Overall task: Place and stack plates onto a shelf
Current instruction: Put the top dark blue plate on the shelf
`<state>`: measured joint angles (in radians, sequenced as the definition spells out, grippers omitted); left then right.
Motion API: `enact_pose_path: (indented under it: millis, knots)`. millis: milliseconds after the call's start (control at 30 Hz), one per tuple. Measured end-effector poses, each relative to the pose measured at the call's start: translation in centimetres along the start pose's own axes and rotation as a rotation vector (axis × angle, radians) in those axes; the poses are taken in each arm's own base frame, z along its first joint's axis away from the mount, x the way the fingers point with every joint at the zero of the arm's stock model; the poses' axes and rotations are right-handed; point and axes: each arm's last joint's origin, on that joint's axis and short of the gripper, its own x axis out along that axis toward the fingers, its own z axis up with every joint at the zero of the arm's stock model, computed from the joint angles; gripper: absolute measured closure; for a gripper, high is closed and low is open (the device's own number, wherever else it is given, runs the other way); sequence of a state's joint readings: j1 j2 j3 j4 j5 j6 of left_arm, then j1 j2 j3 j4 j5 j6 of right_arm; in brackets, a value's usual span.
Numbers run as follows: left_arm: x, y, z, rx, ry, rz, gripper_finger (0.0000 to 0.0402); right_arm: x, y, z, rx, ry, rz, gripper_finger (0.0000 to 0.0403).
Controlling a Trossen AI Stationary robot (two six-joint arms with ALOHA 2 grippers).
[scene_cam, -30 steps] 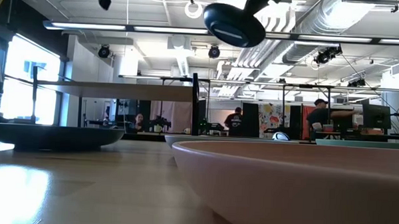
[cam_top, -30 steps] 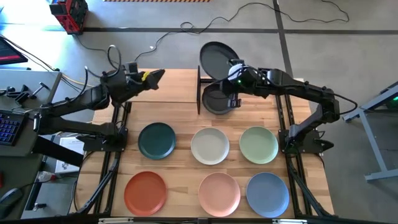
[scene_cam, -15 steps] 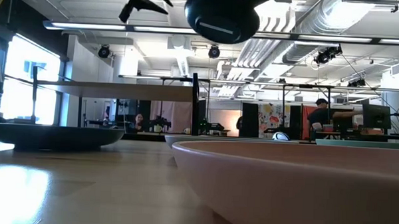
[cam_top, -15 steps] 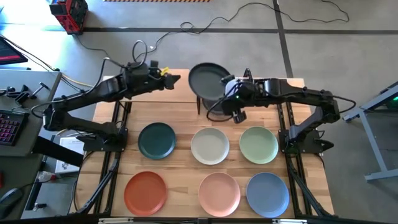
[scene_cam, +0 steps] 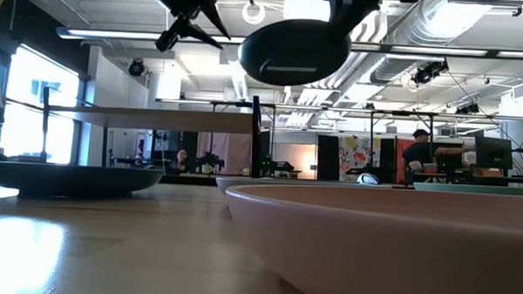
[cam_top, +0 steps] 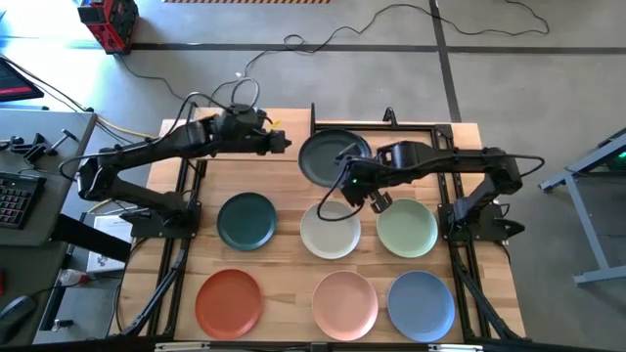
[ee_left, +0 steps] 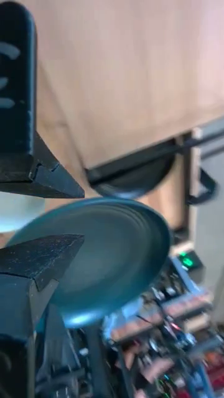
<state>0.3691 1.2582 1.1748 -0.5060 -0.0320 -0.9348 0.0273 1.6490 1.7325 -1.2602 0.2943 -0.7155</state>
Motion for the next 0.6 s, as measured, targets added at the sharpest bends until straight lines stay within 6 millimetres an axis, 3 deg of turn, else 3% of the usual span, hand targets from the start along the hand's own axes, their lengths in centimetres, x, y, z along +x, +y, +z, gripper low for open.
enact_pose_path:
  millis: [400, 600]
  knots:
    - [4.0, 0.7, -1.3, -0.002, 0.148, 0.058, 0.0312, 0.6, 0.0, 0.3, 0.001, 0.005, 0.011, 0.0403]
    - [4.9, 0.9, -1.5, -0.004, 0.179, 0.068, 0.0312, 0.6, 0.0, 0.3, 0.008, 0.003, 0.019, 0.0402]
